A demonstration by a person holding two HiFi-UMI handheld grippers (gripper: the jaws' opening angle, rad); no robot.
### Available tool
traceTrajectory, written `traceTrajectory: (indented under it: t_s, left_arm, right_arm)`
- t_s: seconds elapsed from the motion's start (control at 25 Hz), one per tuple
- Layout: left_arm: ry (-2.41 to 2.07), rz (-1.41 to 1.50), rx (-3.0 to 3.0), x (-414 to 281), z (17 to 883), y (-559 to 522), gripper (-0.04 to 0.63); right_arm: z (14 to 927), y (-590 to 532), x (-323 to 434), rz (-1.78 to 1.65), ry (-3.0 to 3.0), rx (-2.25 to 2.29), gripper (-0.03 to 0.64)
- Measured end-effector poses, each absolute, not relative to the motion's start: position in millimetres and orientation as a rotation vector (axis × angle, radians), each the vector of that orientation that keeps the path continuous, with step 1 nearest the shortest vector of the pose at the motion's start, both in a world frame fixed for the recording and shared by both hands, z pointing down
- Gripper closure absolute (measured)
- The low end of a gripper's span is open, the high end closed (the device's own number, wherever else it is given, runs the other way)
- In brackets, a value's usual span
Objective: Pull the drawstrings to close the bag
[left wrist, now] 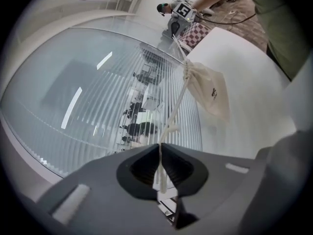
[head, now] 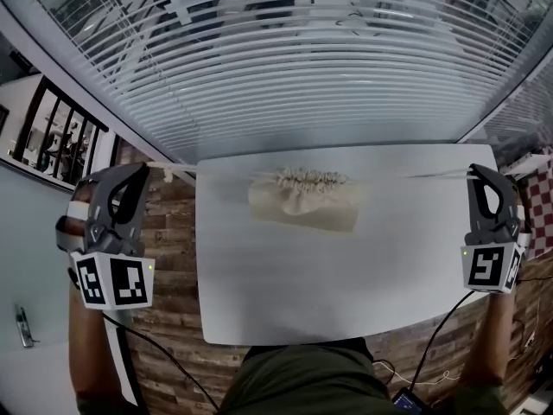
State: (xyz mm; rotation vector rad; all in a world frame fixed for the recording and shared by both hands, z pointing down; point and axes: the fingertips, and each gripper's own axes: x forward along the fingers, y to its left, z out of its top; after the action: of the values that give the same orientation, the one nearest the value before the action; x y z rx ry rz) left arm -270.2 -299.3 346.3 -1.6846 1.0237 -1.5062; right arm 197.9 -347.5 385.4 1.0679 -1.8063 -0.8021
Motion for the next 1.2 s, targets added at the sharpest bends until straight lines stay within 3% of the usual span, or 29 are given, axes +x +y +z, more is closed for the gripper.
traceTrajectory:
  t_s: [1.2]
  left_arm:
    - [1.025, -1.467, -1.707, -235, 326, -273, 0.574]
  right_arm:
    - [370, -307, 196, -0.772, -1.903, 1.079, 0.609]
